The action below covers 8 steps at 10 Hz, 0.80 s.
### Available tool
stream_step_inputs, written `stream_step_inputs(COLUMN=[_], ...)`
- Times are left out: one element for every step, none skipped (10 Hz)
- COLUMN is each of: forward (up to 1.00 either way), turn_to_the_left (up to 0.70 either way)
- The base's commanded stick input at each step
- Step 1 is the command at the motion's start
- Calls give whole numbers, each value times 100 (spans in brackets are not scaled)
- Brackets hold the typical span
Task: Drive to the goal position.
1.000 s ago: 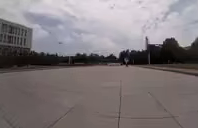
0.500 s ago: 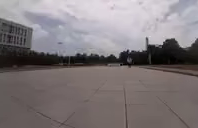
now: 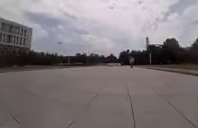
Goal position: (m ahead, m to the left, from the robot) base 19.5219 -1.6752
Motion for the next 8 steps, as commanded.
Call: stream_step_inputs(forward=[70, 70, 70, 70, 70, 70, 70, 70], turn_to_the_left=[0, 0, 0, 0, 0, 0, 0, 0])
